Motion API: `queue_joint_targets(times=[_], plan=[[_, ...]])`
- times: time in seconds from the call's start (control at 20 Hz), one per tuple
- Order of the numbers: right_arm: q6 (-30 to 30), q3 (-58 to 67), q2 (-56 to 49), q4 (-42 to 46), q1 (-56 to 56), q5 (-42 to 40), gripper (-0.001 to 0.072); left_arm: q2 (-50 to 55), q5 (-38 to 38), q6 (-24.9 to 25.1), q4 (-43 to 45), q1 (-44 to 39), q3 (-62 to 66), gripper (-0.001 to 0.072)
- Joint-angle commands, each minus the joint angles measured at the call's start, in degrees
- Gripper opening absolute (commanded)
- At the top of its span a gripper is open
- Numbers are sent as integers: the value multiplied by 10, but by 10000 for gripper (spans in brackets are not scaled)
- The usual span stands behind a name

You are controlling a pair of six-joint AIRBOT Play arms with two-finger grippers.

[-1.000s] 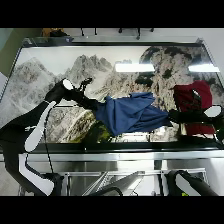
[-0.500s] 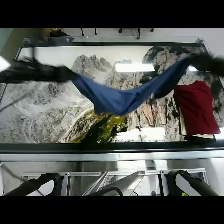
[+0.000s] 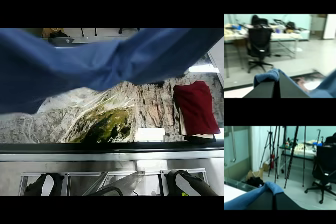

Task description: Fold the shirts.

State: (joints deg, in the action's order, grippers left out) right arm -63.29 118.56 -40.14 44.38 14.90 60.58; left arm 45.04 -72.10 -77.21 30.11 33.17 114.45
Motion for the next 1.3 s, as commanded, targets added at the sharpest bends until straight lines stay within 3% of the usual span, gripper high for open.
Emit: queue_joint_targets(times=[0.0, 0.1, 0.2, 0.35, 0.5, 0.65, 0.7, 0.75, 0.8, 0.85, 1.05, 1.25], plan=[[31, 4, -25, -23, 0, 17, 11, -16, -29, -1, -62, 105, -41, 20], [49, -37, -68, -75, 0, 58, 11, 3, -43, 23, -118, 111, -115, 21], [57, -104, -132, -124, -7, 93, 10, 36, -61, 37, -113, 78, -186, 20], [108, -208, -237, -136, -57, 67, 11, 107, -34, 38, 3, -47, -295, 20], [110, -255, -362, -136, -74, 28, 11, 220, 95, 39, 155, -186, -400, 21], [111, -257, -487, -136, -79, -25, 12, 365, 219, 42, 210, -246, -433, 21], [110, -256, -519, -137, -79, -40, 23, 414, 224, 45, 214, -250, -422, 22], [110, -256, -539, -141, -76, -44, 155, 461, 196, 46, 213, -249, -398, 40], [111, -256, -545, -142, -73, -45, 372, 495, 158, 45, 213, -245, -366, 396], [111, -254, -543, -141, -68, -44, 481, 522, 118, 36, 213, -238, -329, 700], [104, -247, -488, -110, -17, -21, 491, 543, 12, 4, 214, -183, -210, 696], [76, -275, -450, -50, 42, 138, 478, 499, -96, -16, 286, -121, -240, 696]])
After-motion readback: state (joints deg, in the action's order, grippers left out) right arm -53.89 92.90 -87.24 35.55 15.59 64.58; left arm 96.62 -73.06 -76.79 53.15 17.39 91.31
